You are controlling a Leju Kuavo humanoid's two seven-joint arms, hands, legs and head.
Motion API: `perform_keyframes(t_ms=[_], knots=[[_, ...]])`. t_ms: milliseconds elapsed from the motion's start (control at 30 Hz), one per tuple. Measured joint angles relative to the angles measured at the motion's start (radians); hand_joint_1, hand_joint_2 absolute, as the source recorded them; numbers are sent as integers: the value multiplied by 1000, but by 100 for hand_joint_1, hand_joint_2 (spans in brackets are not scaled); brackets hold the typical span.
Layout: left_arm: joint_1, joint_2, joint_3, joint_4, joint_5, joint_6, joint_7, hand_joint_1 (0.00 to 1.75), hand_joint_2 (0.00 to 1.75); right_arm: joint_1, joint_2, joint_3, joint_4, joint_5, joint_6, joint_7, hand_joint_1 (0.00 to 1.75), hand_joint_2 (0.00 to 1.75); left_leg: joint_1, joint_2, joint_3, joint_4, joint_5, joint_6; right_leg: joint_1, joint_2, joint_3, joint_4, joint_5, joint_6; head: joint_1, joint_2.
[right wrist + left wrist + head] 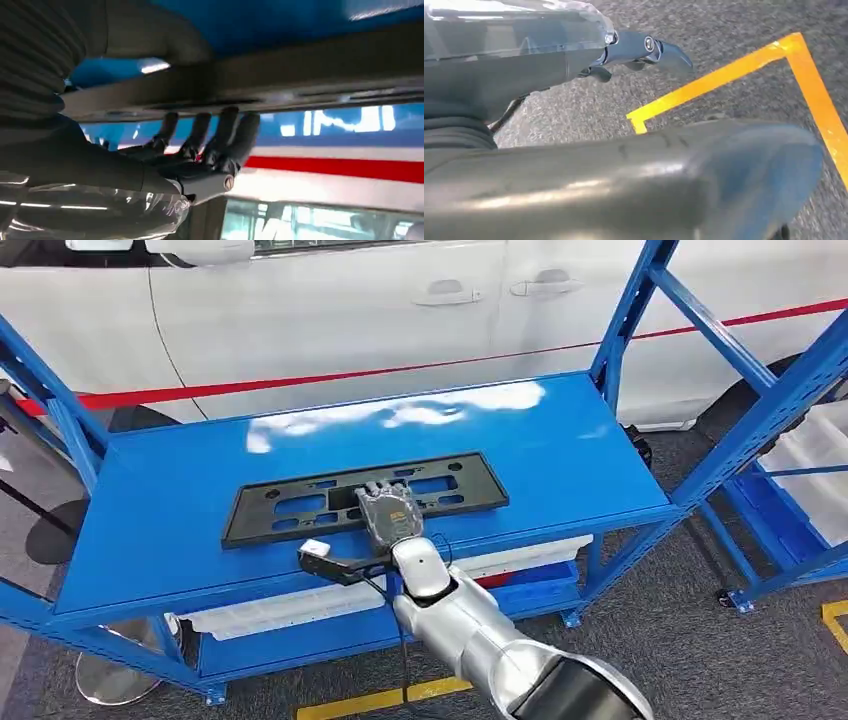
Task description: Take the parts from the cabinet and place them on the table.
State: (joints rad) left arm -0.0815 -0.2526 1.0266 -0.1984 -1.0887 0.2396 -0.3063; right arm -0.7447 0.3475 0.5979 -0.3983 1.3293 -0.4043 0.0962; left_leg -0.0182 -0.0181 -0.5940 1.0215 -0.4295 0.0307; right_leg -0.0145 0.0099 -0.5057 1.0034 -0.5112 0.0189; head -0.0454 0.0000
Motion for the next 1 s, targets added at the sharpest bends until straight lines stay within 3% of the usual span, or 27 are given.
perform_keyframes(t_ms=[167, 533, 667, 800, 900, 967, 1000], knots=[[-5, -14, 30, 0, 23, 25, 0, 0, 0, -17, 5, 147, 3, -76, 24, 12, 175, 175, 0, 0, 0, 0, 0, 0, 0, 0, 0, 0, 0, 0, 0, 0], [-2, -34, 74, 0, 56, 77, -10, 0, 0, -28, 8, 341, 5, -180, 78, 34, 175, 175, 0, 0, 1, 0, 0, 0, 0, 0, 0, 0, 0, 0, 0, 0], [-3, -37, 87, 0, 77, 93, -13, 0, 0, -34, 9, 393, 5, -253, 45, 17, 175, 175, 0, 0, 1, 0, 0, 0, 0, 0, 1, 0, 0, 0, 0, 0], [-3, -40, 113, 0, 113, 125, -19, 0, 0, -39, 9, 423, -8, -485, -94, -76, 175, 175, 0, 1, 1, 0, 0, 0, 0, 1, 1, 0, 1, 1, 0, 0], [-4, -42, 139, 0, 140, 157, -25, 0, 0, -89, 8, 407, -51, -714, -228, -230, 175, 175, 0, 4, 2, 0, 0, 0, 0, 4, 0, 0, 1, 1, 0, 0], [-5, -45, 155, 0, 148, 178, -21, 0, 0, -100, 3, 325, -131, -807, -228, -320, 175, 175, 0, 3, 3, 0, 0, 0, 0, 3, 1, 0, 1, 1, 0, 0], [-5, -45, 161, 0, 148, 182, -19, 0, 0, -89, -7, 265, -198, -794, -184, -320, 175, 175, 0, 2, 3, 0, 1, 1, 0, 2, 0, 0, 1, 1, 0, 0]])
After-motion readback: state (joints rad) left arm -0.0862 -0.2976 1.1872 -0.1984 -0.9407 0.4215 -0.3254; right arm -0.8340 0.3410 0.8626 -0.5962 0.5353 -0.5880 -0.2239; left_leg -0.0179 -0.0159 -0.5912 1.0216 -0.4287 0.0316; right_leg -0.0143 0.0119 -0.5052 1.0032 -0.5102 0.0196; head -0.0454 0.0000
